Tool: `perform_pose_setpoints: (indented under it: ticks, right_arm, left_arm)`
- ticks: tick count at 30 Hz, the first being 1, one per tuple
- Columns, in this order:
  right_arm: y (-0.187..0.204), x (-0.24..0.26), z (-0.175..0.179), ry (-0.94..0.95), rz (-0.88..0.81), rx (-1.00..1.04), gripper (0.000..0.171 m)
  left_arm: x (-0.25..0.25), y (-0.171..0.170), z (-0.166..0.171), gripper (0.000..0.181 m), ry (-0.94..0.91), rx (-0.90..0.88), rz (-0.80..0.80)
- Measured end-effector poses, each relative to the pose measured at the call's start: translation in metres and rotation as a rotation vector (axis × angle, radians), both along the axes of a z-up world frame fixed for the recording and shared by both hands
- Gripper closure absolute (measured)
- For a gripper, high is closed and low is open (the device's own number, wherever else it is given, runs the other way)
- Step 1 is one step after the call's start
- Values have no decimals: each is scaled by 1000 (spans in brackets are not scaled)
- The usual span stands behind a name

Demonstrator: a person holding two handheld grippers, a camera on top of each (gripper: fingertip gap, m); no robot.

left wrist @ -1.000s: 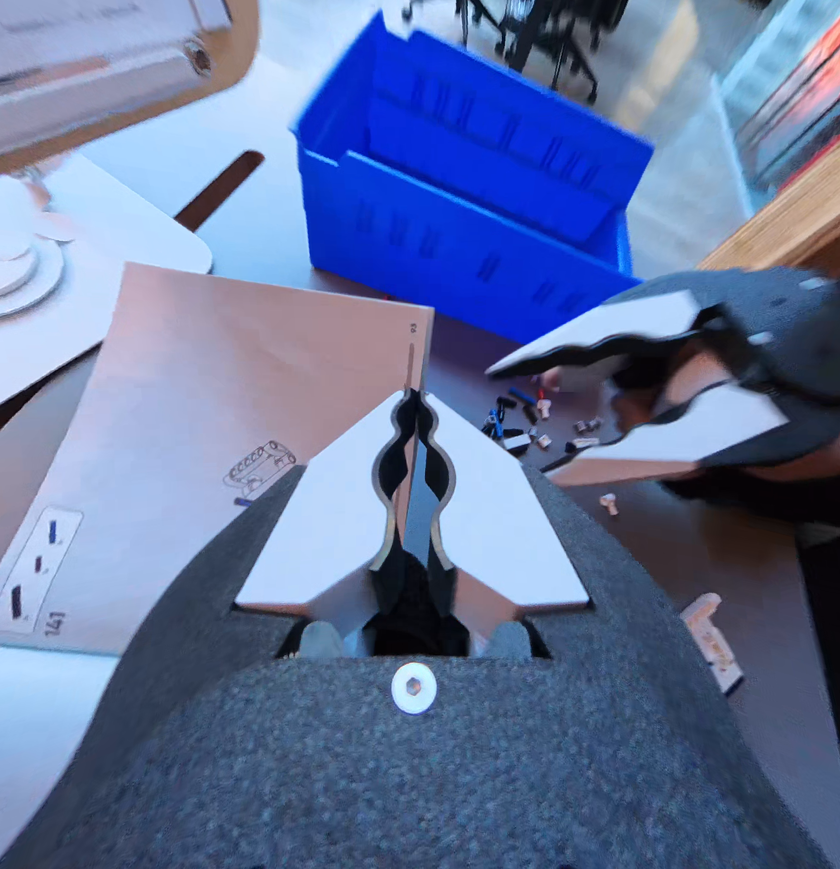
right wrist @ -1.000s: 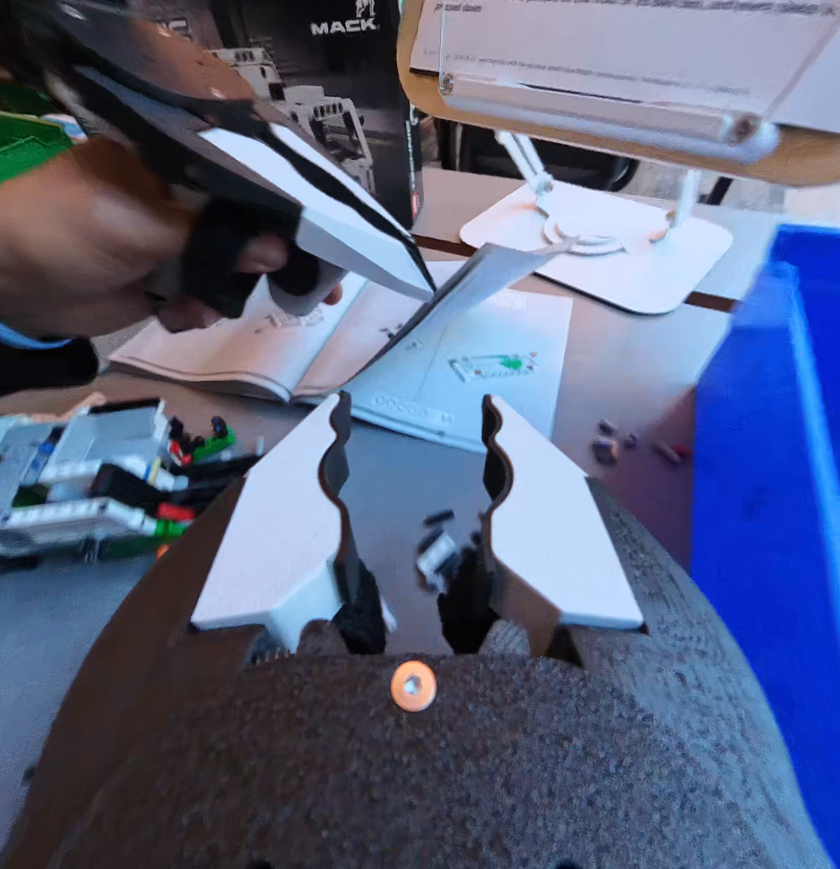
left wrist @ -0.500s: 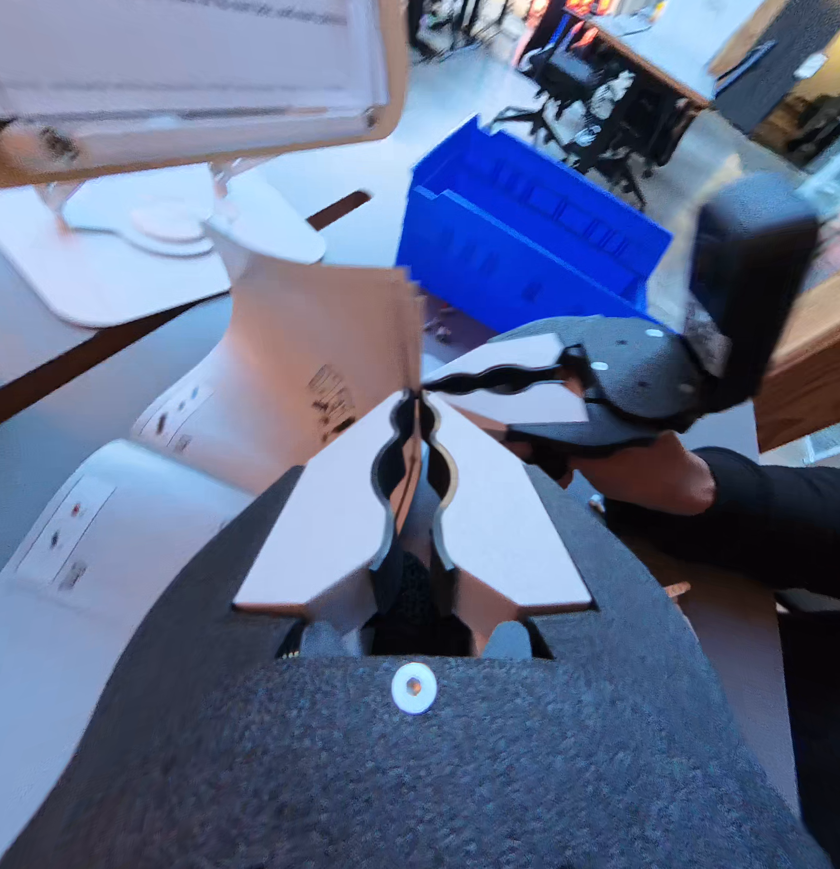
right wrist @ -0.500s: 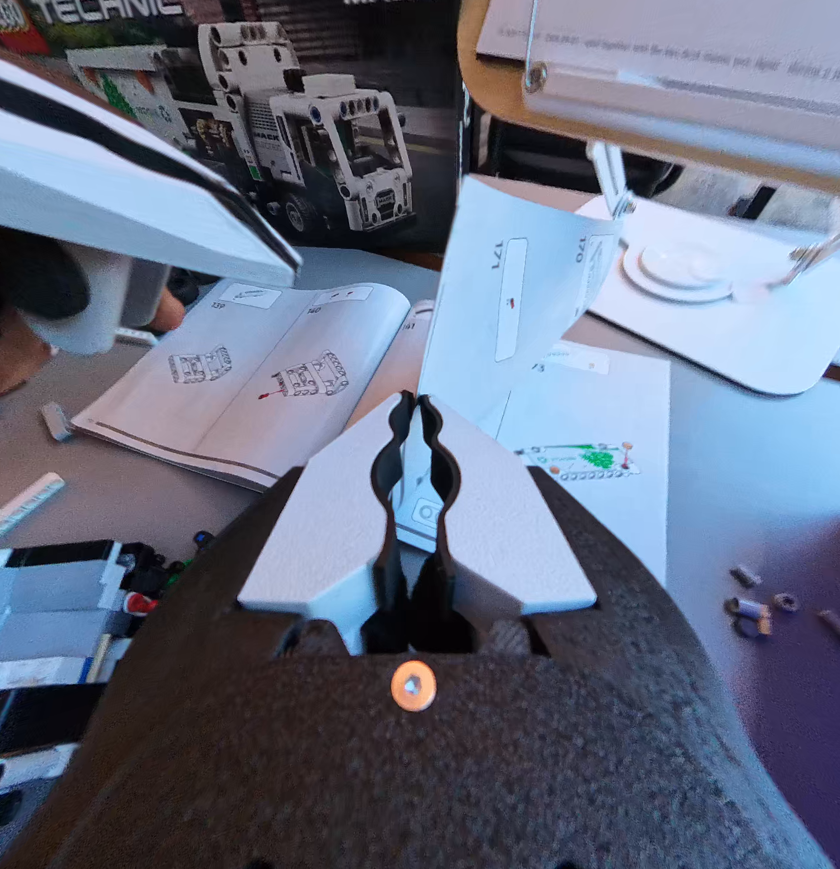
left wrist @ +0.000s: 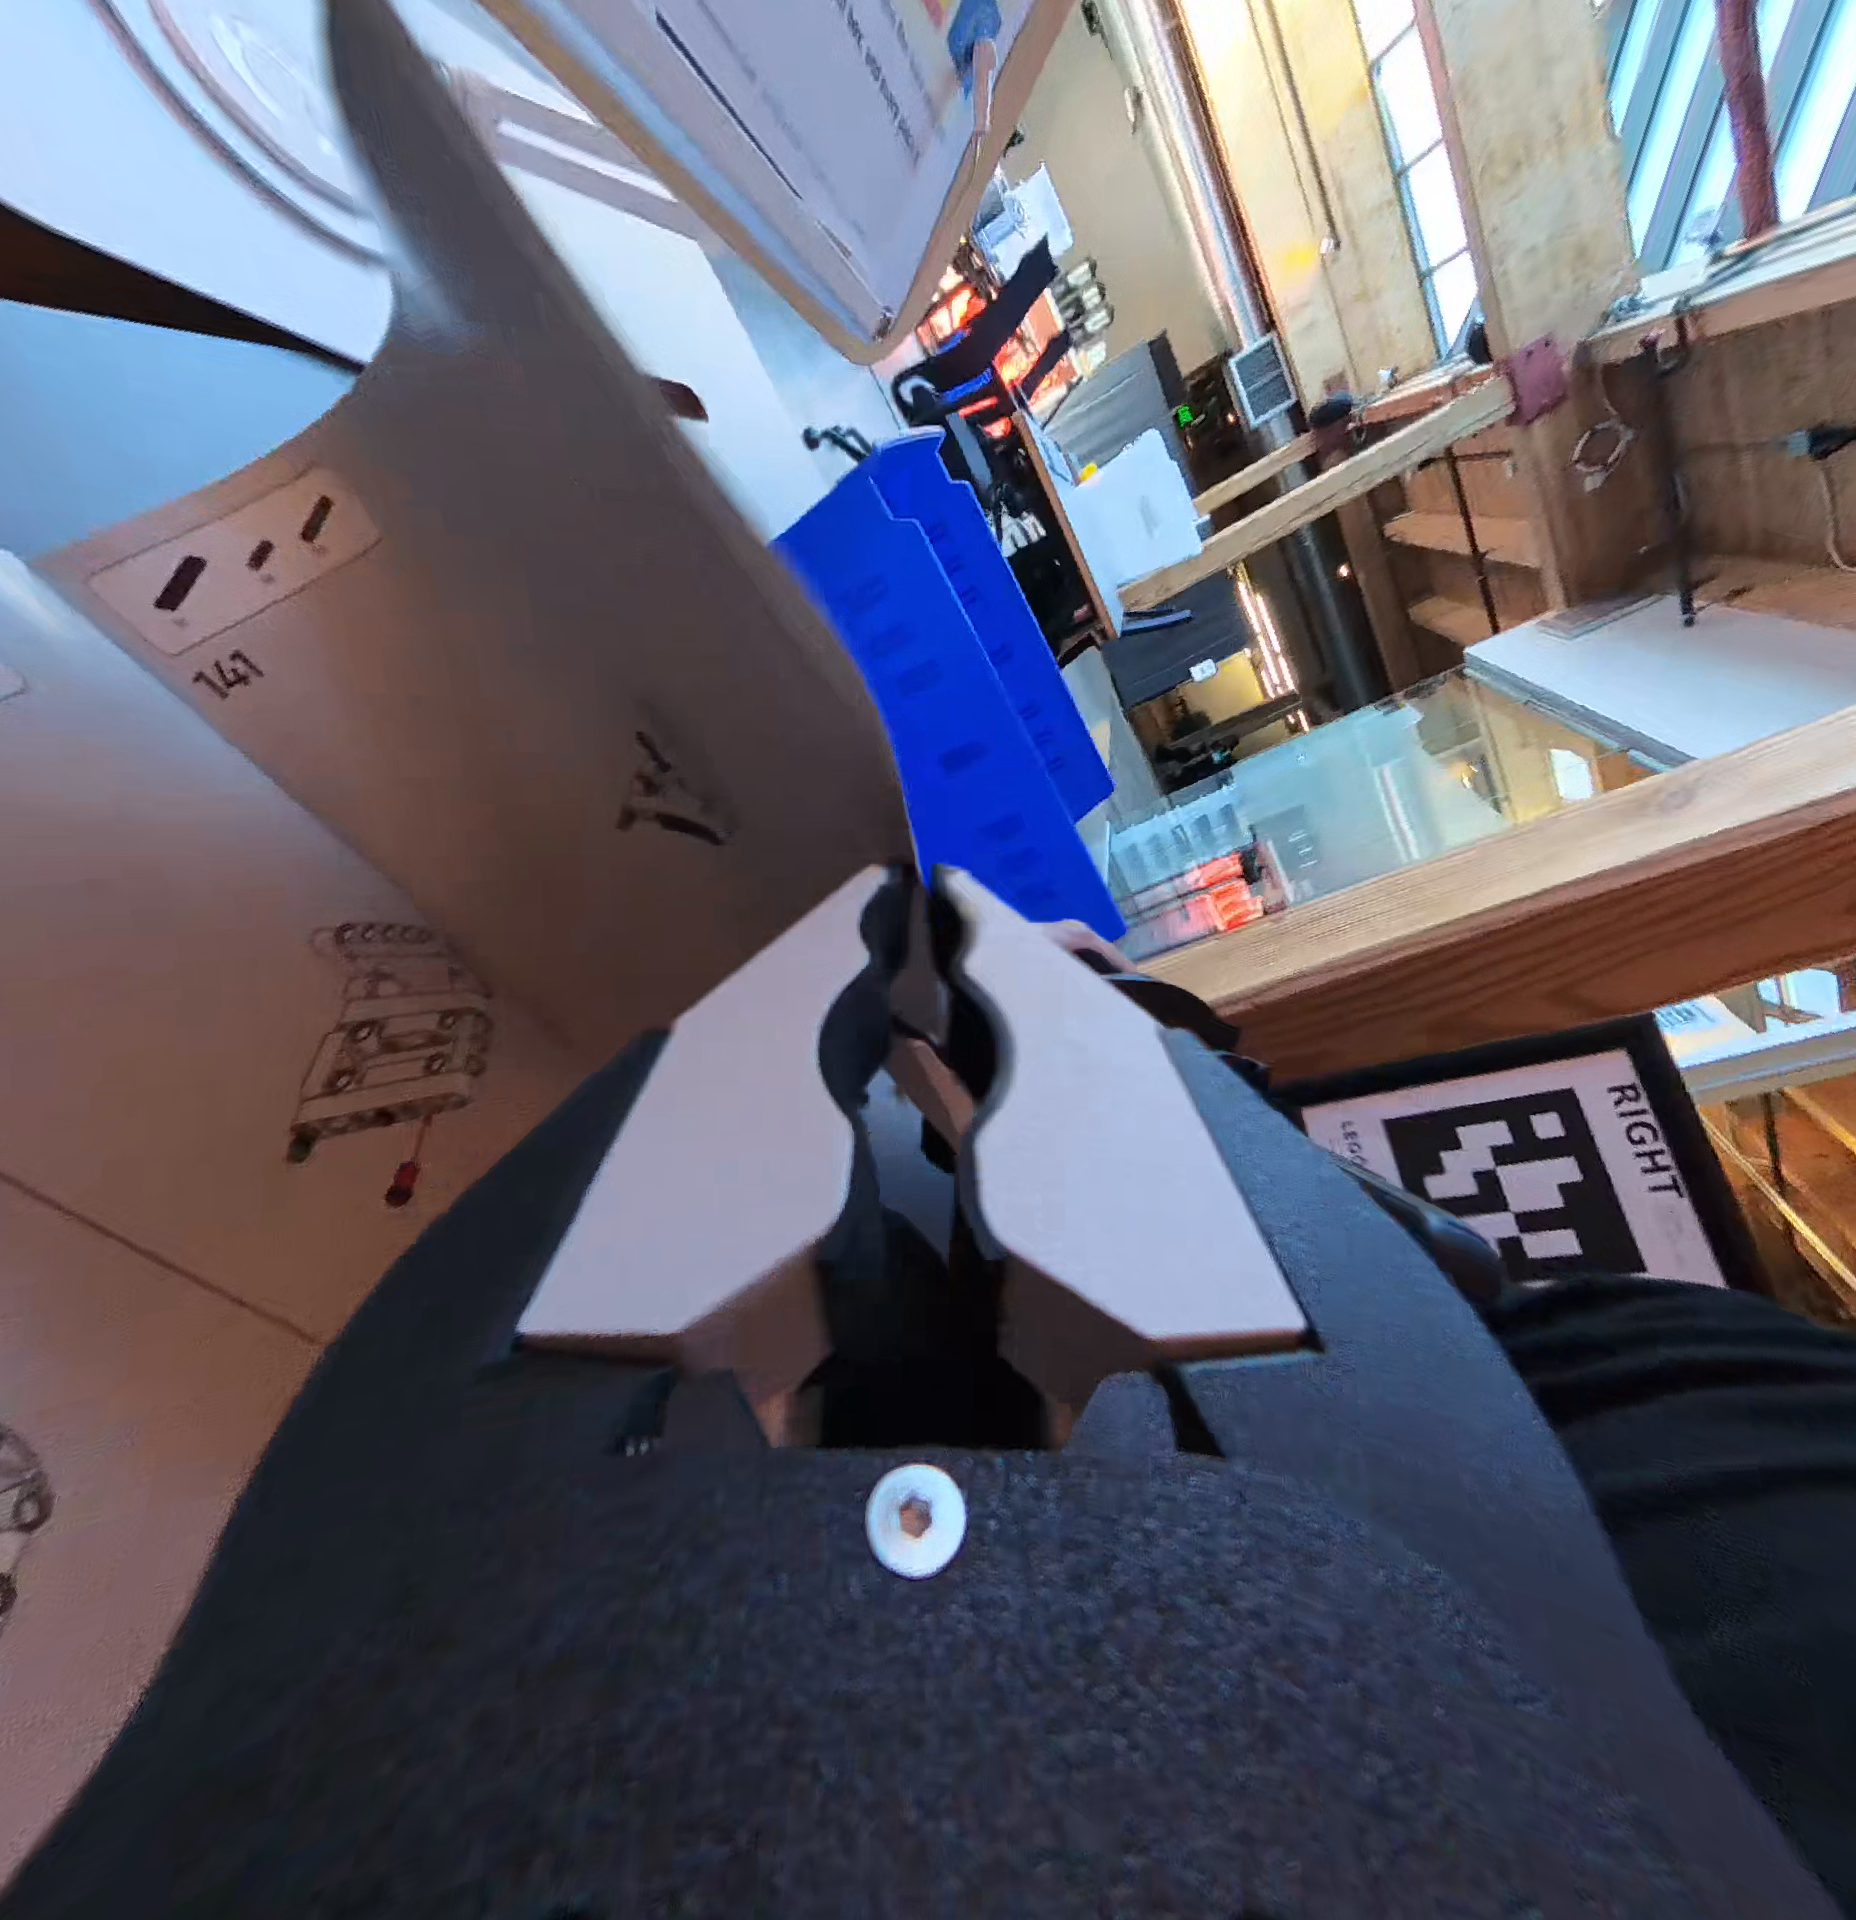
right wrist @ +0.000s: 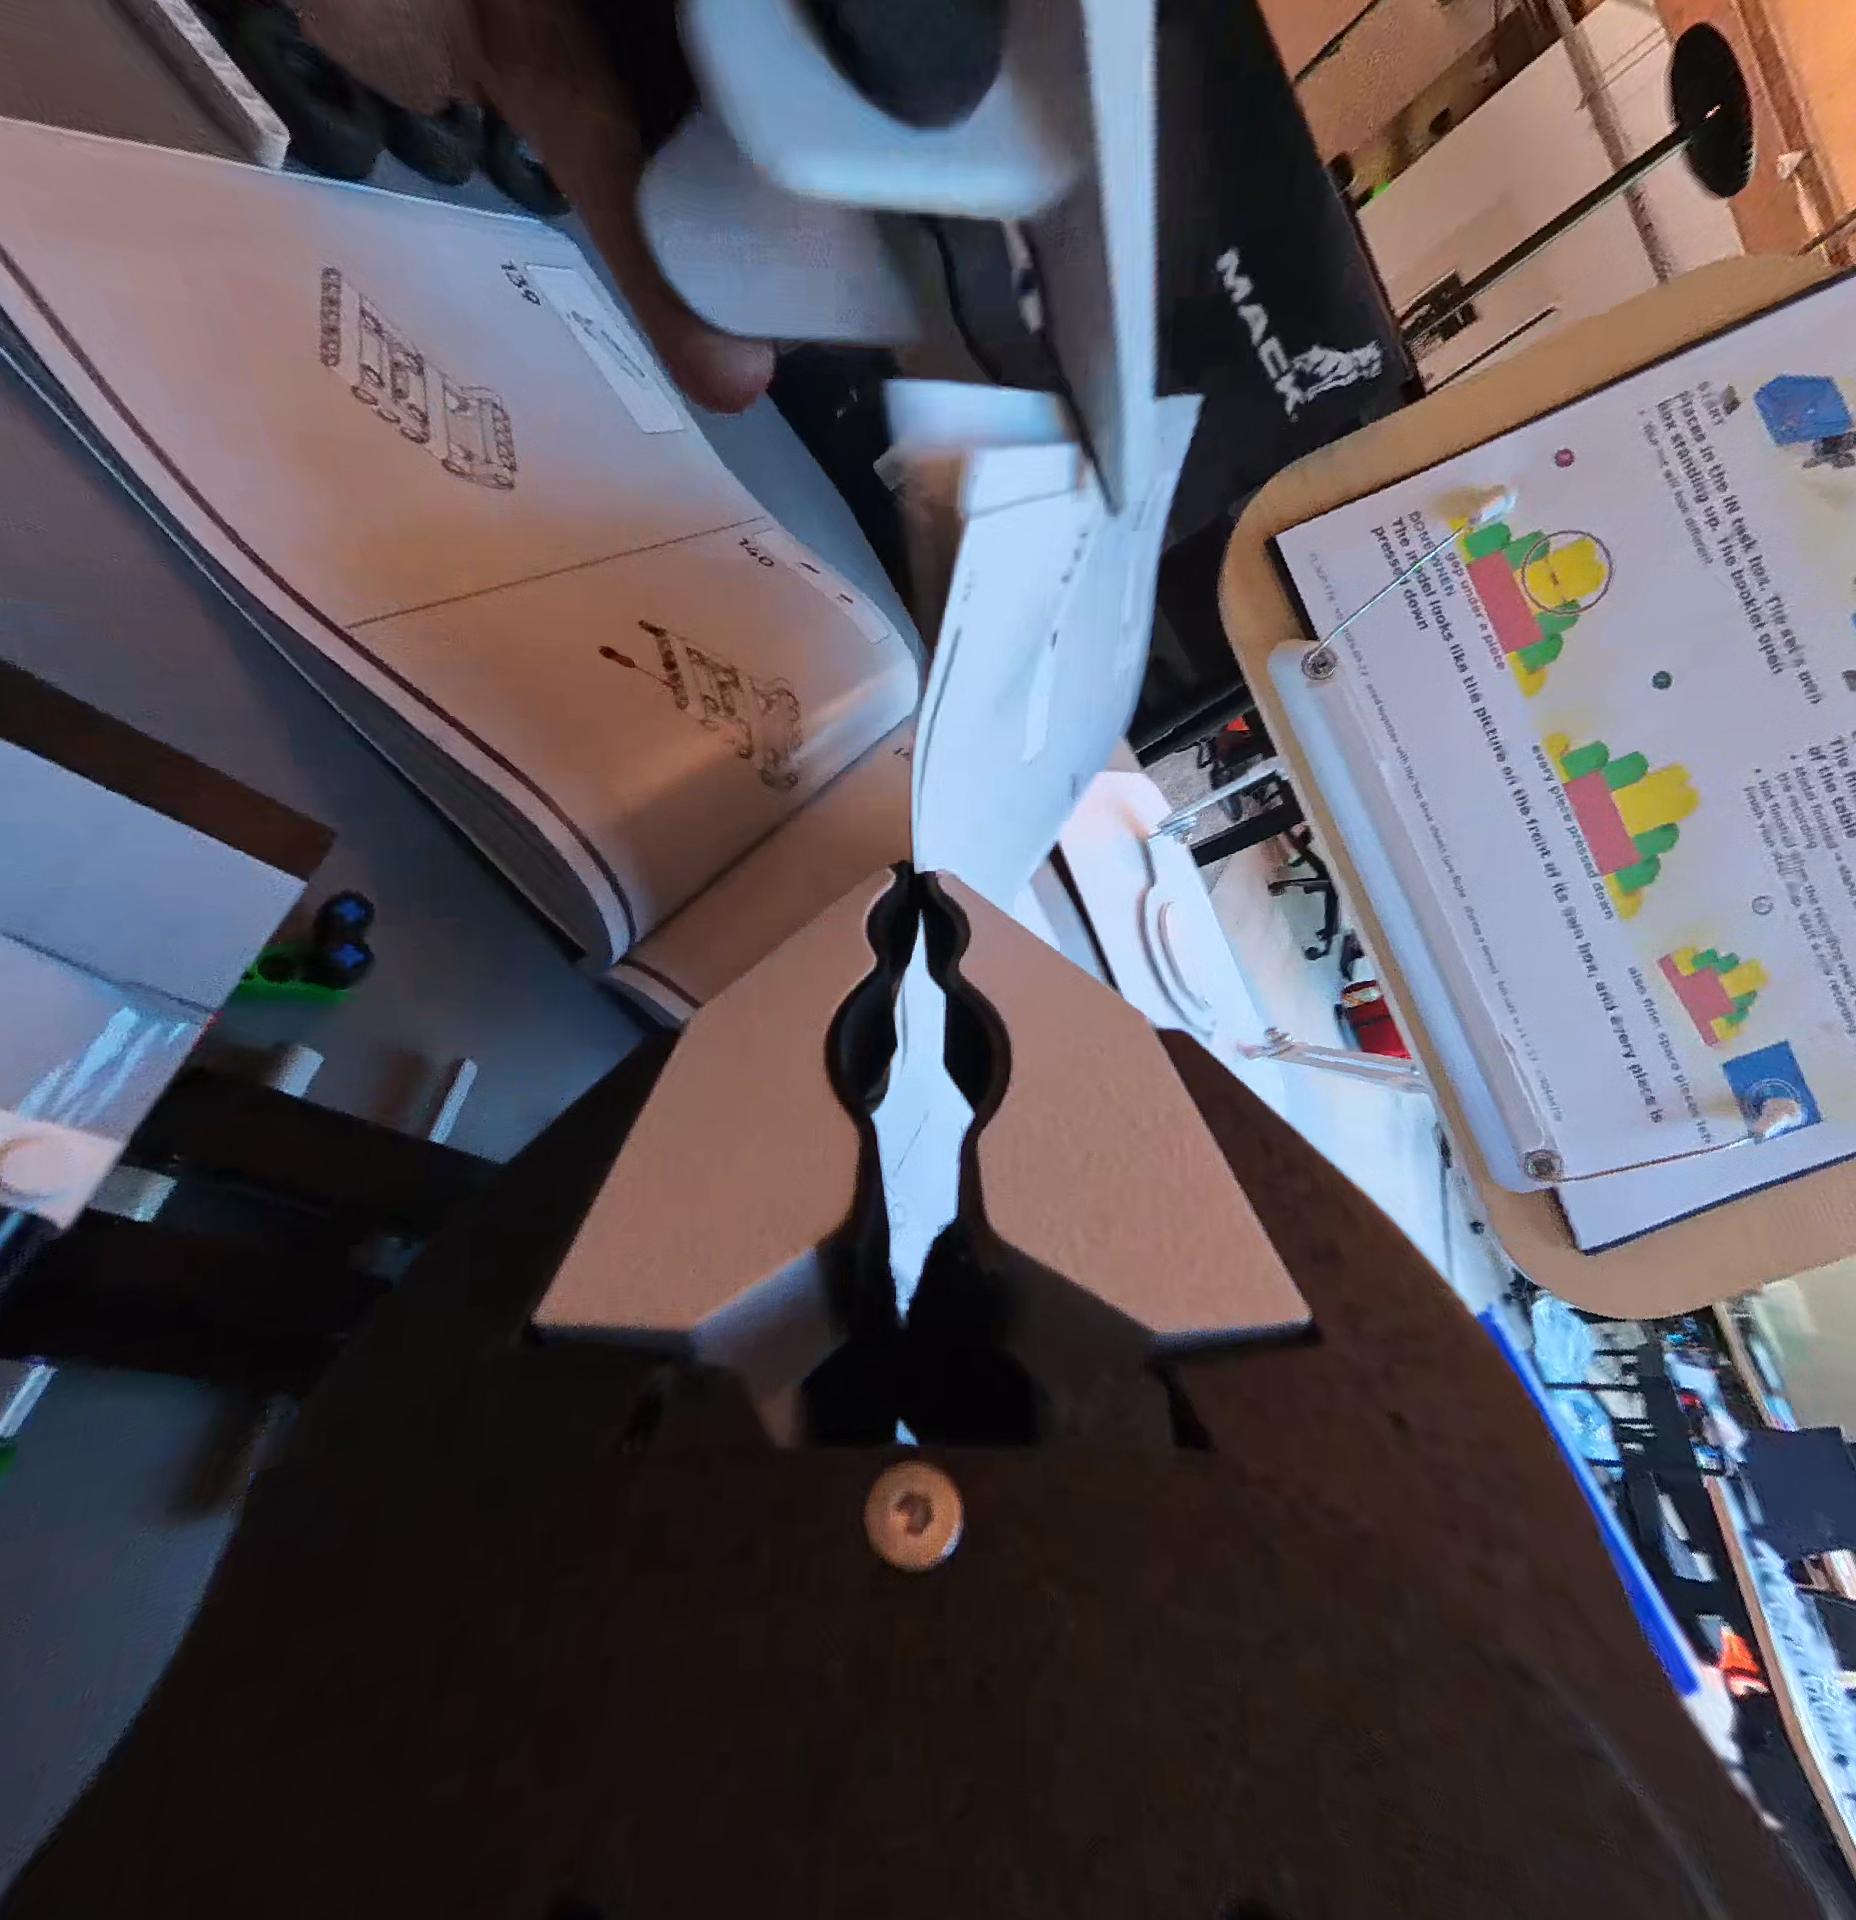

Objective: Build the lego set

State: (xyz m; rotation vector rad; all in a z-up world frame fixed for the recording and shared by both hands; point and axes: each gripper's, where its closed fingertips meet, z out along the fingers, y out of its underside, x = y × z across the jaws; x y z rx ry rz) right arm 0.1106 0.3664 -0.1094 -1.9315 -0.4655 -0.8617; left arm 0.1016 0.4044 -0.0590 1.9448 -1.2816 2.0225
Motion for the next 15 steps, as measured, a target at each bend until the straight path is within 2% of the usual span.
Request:
perform_pose_setpoints:
  ticks: [2,4,6,9,10,12,15]
  right_arm:
    - [-1,-10,-10,115,45,-42,164]
    - [-6,-33,-14,392,140,-76,138]
    - [-16,-48,10,741,249,-23,121]
    - [-17,-19,51,1130,264,131,104]
    - [-13,-7,55,1197,258,153,97]
    - [0,6,41,1253,218,89,83]
    - [16,-7,34,1420,300,15,93]
  left_arm:
    - [-1,1,-6,181,6,28,0]
    - [-1,1,-9,181,-2,74,-8]
    - [-1,0,-6,181,-26,74,-17]
    - [1,-5,1,181,-66,45,-42]
    - [3,-8,1,181,-67,43,-50]
    - [6,-16,1,181,-70,41,-71]
    - [11,-25,0,181,-70,38,-87]
